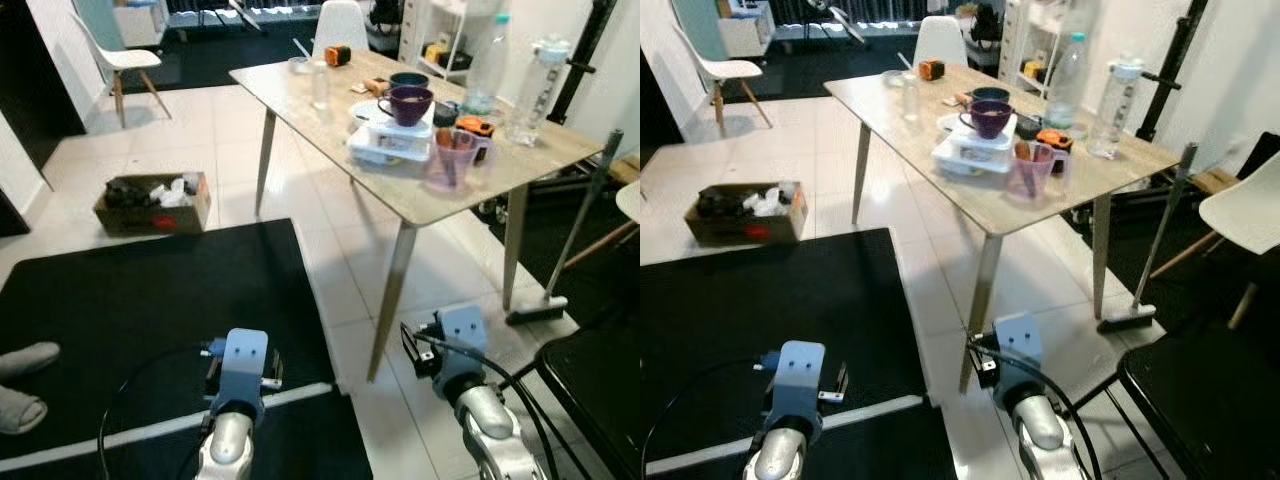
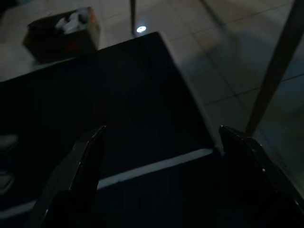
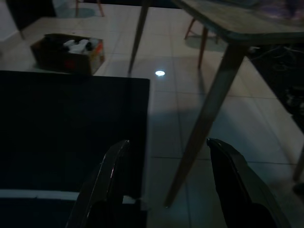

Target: Restocking fridge

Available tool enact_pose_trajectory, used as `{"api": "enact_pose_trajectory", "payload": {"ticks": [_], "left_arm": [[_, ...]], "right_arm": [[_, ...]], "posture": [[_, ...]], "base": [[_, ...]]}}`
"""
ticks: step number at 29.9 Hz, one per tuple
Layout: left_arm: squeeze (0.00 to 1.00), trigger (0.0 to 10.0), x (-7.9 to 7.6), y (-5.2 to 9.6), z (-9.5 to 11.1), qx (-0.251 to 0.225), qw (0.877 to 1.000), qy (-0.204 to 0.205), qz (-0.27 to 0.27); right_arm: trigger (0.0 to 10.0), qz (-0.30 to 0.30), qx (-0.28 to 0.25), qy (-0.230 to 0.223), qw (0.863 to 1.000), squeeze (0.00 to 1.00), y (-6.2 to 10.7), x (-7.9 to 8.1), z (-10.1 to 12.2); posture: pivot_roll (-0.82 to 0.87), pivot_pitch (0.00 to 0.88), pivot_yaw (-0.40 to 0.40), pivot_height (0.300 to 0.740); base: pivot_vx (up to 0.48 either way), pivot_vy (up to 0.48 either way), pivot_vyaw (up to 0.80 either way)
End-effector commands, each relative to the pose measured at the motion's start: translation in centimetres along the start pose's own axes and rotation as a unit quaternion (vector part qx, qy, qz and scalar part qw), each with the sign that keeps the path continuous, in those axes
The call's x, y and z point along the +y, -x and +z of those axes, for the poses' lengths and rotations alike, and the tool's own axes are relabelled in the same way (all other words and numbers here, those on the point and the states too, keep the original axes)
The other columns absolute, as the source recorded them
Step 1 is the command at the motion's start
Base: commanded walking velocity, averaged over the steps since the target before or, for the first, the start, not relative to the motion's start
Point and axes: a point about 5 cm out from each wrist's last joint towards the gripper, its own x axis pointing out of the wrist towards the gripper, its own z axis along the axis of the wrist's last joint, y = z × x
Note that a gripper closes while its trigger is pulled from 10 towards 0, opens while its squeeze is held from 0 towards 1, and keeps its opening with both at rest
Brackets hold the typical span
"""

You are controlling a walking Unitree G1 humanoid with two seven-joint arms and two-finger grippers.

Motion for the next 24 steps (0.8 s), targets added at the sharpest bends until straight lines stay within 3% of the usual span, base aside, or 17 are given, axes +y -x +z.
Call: {"api": "enact_pose_trajectory", "payload": {"ticks": [1, 13, 24], "left_arm": [[0.0, 10.0, -0.13, 0.21, -0.45, 0.008, 1.0, 0.013, -0.002], [0.0, 10.0, -0.15, 0.28, -0.57, 0.013, 1.0, 0.016, 0.003], [0.0, 10.0, 0.1, 0.24, -0.79, 0.019, 1.0, 0.021, 0.012]], "right_arm": [[10.0, 0.001, 0.008, -0.006, 1.0, 0.0, 0.16, 0.13, -0.45], [10.0, 0.001, 0.009, -0.004, 1.0, 0.0, 0.16, 0.06, -0.45], [10.0, 0.003, 0.01, -0.002, 1.0, 0.0, 0.17, 0.05, -0.49]], "posture": [[-0.08, 0.113, 0.021, 0.71], [-0.09, 0.112, 0.02, 0.71], [-0.09, 0.109, 0.019, 0.71]], "base": [[0.0, 0.0, 0.0], [0.0, 0.0, 0.0], [0.0, 0.43, 0.0]]}}
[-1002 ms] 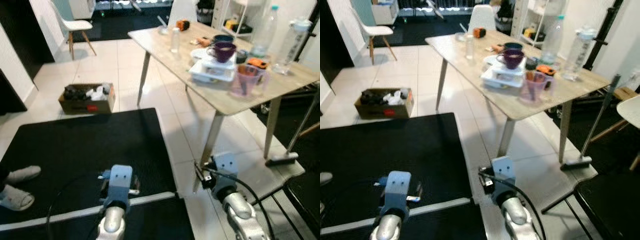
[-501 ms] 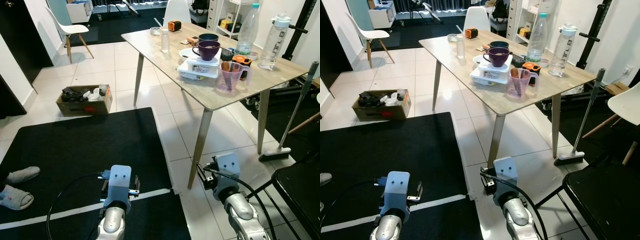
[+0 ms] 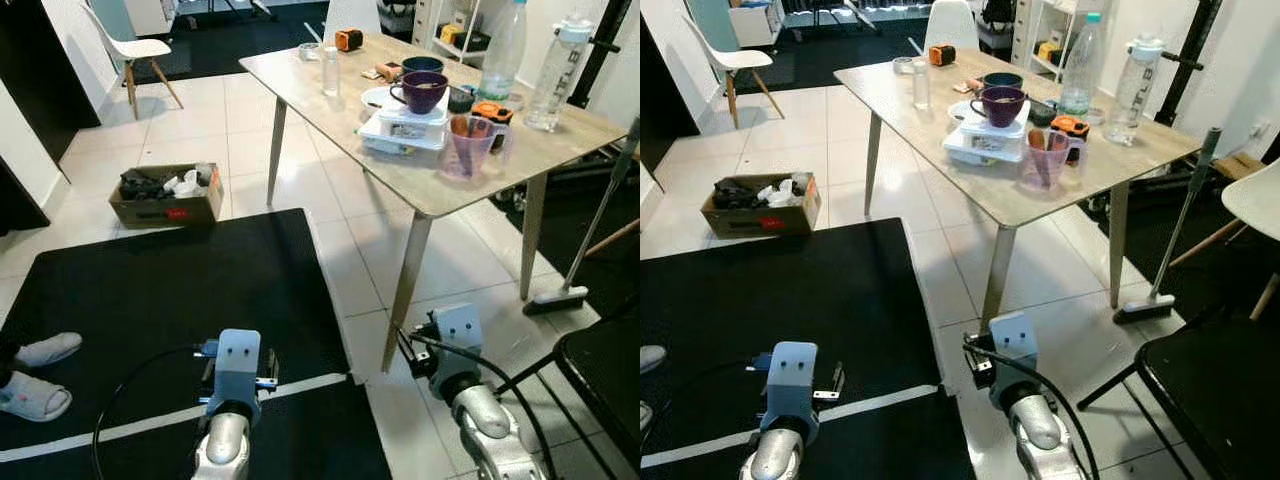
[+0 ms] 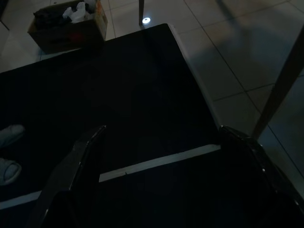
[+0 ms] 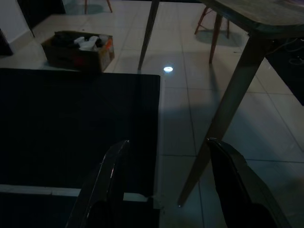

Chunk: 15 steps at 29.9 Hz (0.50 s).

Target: Restocking fridge

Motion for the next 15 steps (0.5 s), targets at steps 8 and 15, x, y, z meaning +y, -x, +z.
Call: {"api": "enact_pose_trajectory", "payload": {"ticks": [8, 15], "left_arm": [[0.0, 10.0, 0.52, 0.19, -0.96, 0.022, 1.0, 0.004, 0.014], [0.0, 10.0, 0.6, 0.11, -0.99, 0.026, 1.0, 0.001, 0.017]], "right_arm": [[10.0, 0.008, 0.01, -0.01, 1.0, 0.0, 0.15, 0.67, -0.59], [10.0, 0.007, 0.011, -0.01, 1.0, 0.0, 0.15, 0.63, -0.59]], "posture": [[-0.09, 0.109, 0.02, 0.71], [-0.09, 0.112, 0.019, 0.71]], "base": [[0.0, 0.48, 0.0], [0.0, 0.334, 0.0]]}}
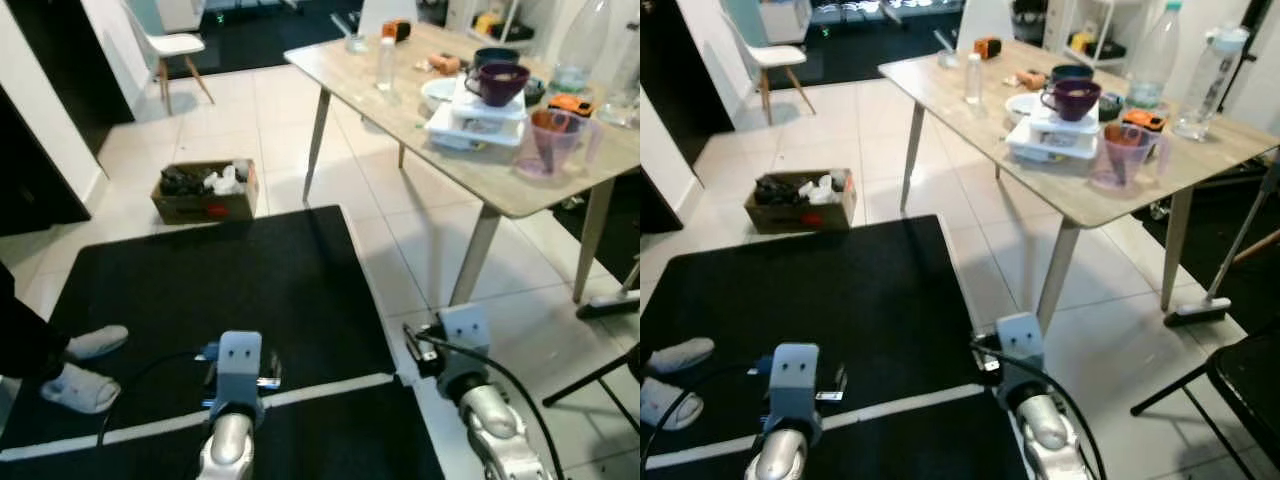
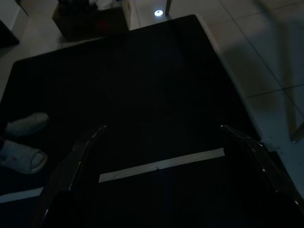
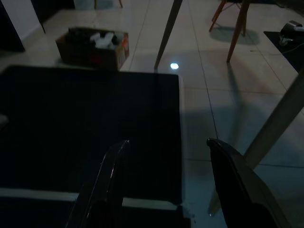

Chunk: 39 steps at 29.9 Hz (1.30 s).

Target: Restocking fridge

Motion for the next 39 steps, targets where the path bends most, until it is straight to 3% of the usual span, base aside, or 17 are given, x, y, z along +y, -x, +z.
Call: {"api": "enact_pose_trajectory", "payload": {"ticks": [1, 8, 18, 39], "left_arm": [[0.0, 10.0, 0.58, 0.31, -1.05, 0.024, 1.0, -0.004, 0.011], [0.0, 10.0, 0.7, 0.22, -1.23, 0.03, 0.999, 0.0, 0.019], [0.0, 10.0, 1.36, -0.03, -1.46, 0.043, 0.998, -0.002, 0.038], [0.0, 10.0, 1.28, 0.0, -1.48, 0.044, 0.998, -0.003, 0.041]], "right_arm": [[10.0, 0.006, 0.01, -0.011, 1.0, 0.0, 0.17, 0.64, -0.53], [10.0, 0.005, 0.011, -0.012, 1.0, 0.0, 0.23, 0.65, -0.62], [10.0, 0.004, 0.011, -0.012, 1.0, 0.0, 0.26, 0.68, -0.64], [10.0, 0.003, 0.012, -0.013, 1.0, 0.0, 0.27, 0.67, -0.64]], "posture": [[-0.09, 0.112, 0.019, 0.71], [-0.09, 0.112, 0.019, 0.71], [-0.09, 0.116, 0.021, 0.71], [-0.09, 0.116, 0.02, 0.71]], "base": [[0.0, 0.0, 0.0], [0.0, 0.0, 0.0], [0.465, 0.0, 0.0], [0.38, -0.288, 0.0]]}}
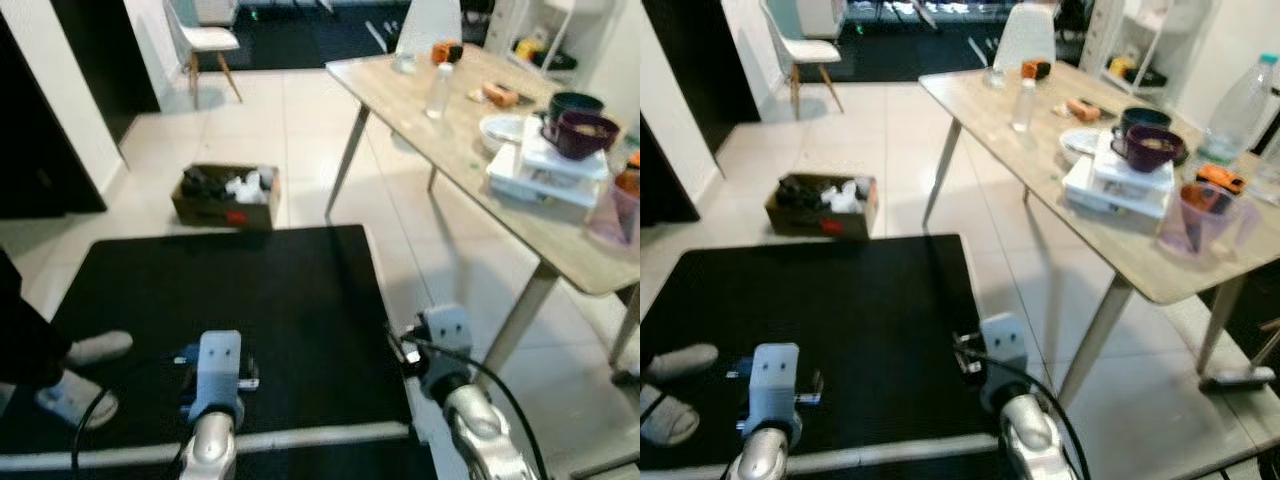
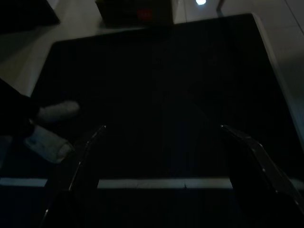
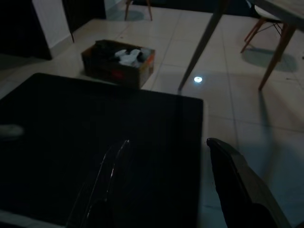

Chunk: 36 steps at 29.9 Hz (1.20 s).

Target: Restocking fridge

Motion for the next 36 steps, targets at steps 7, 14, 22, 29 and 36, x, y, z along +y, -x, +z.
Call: {"api": "enact_pose_trajectory", "payload": {"ticks": [7, 14, 22, 29, 36], "left_arm": [[0.0, 10.0, -0.32, 0.2, -0.38, 0.008, 1.0, 0.002, -0.004], [0.0, 10.0, -0.34, 0.25, -0.41, 0.008, 1.0, 0.001, -0.005], [0.0, 10.0, -0.38, 0.26, -0.4, 0.007, 1.0, -0.001, -0.006], [0.0, 10.0, -0.39, 0.23, -0.42, 0.007, 1.0, -0.002, -0.007], [0.0, 10.0, -0.5, 0.27, -0.46, 0.009, 1.0, 0.003, -0.007]], "right_arm": [[10.0, -0.003, 0.012, -0.005, 1.0, 0.0, 0.27, -0.01, -0.58], [10.0, -0.003, 0.012, -0.006, 1.0, 0.0, 0.26, 0.02, -0.58], [10.0, -0.002, 0.012, -0.005, 1.0, 0.0, 0.24, 0.02, -0.56], [10.0, -0.001, 0.011, -0.005, 1.0, 0.0, 0.17, 0.0, -0.55], [10.0, -0.001, 0.011, -0.004, 1.0, 0.0, 0.15, -0.04, -0.55]], "posture": [[-0.09, 0.116, 0.02, 0.71], [-0.09, 0.115, 0.02, 0.71], [-0.09, 0.114, 0.02, 0.71], [-0.09, 0.11, 0.018, 0.71], [-0.08, 0.109, 0.019, 0.71]], "base": [[0.394, -0.271, 0.0], [0.394, -0.27, 0.0], [0.382, -0.285, 0.0], [0.136, -0.395, 0.0], [0.0, -0.464, 0.0]]}}
